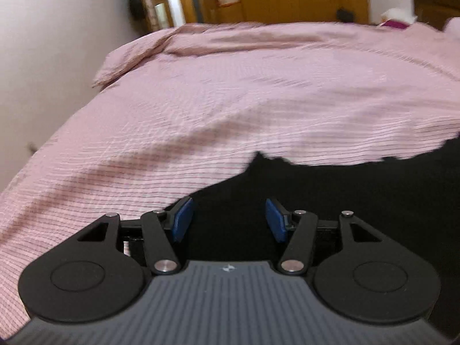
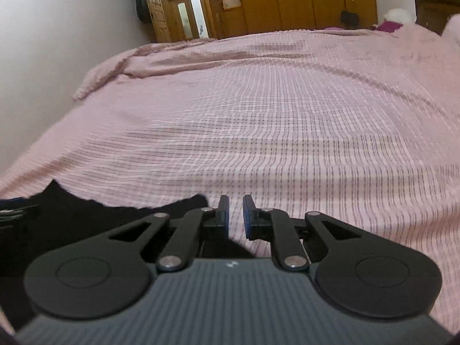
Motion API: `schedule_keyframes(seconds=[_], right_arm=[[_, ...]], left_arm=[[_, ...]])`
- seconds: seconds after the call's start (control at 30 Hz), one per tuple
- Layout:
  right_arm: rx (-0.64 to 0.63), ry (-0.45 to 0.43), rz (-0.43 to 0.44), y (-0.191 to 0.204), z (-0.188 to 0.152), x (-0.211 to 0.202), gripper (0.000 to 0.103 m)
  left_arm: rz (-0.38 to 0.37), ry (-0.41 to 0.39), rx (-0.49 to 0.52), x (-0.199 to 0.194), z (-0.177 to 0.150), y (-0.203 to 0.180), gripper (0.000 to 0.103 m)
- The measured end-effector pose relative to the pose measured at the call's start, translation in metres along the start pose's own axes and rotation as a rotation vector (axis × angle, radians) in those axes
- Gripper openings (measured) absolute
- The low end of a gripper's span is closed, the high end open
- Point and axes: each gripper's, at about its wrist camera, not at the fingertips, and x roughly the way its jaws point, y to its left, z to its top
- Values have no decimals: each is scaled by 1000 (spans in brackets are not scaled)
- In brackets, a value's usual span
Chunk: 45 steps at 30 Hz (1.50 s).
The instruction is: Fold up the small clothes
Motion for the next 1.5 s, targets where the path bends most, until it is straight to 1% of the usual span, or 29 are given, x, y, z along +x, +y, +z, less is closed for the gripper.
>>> schedule_keyframes(seconds=[0.03,0.1,0.13,0.23,0.33,0.4,0.43,0.5,0.53,0.57,0.6,0.63,0.67,0.7,0.77,0.8,0.9,0.93,1.0,1.07,1.13,1.23,1.3,1.43,1.5], right_arm=[[3,0,11,-1,-2,-5,14],[27,27,51,-4,-5,-9,14],[49,40,78,-8,-9,-13,14],[94,54,128,-13,-17,-21,14],[100,71,158,-12,-21,-18,15],[96,93,154,-9,-23,-12,31],[96,95,163,-7,-24,-8,42],[86,79,186,-3,-26,-6,39],[72,74,202,1,-27,-6,17],[58,61,205,5,-28,-9,5],[47,32,182,8,-28,-13,5],[28,7,144,9,-28,-17,5],[13,0,85,8,-28,-17,5],[11,14,52,5,-30,-14,5],[51,72,28,-7,-38,-1,5],[60,78,24,-10,-41,4,5],[111,51,11,-12,-42,5,4],[132,43,9,-11,-41,2,6],[142,25,-18,-6,-38,-11,14],[115,-8,-63,5,-36,-32,35],[80,-49,-60,16,-37,-51,43],[35,-67,-21,36,-45,-80,43],[5,-56,-1,49,-53,-94,45],[11,-57,-40,57,-78,-114,46],[34,-39,-81,54,-90,-115,50]], left_arm=[[-8,15,-36,4,1,6,62],[-38,32,-110,3,1,17,62],[-44,34,-130,0,1,21,62],[-55,37,-143,-14,1,25,62],[-108,30,-142,-31,-3,25,62],[-108,25,-115,-36,-5,21,62],[-105,21,-100,-37,-7,19,62],[-92,17,-73,-35,-10,15,62],[-81,20,-62,-32,-12,13,62],[-68,22,-50,-29,-14,12,63],[-55,21,-40,-25,-15,12,63],[-43,22,-32,-20,-17,11,68],[-32,22,-30,-15,-19,12,71],[-26,20,-37,-9,-20,12,72],[-20,19,-50,-2,-21,13,73],[-14,19,-46,1,-20,12,73],[-5,23,-21,1,-16,10,73],[-7,24,-13,-2,-14,11,73],[-17,26,-6,-16,-11,14,73],[-28,29,5,-31,-8,17,73],[-38,32,16,-49,-9,20,73],[-52,51,27,-74,-16,27,73],[-53,57,21,-89,-23,33,73],[-55,66,-24,-113,-44,46,76],[-54,77,-40,-118,-53,49,77]])
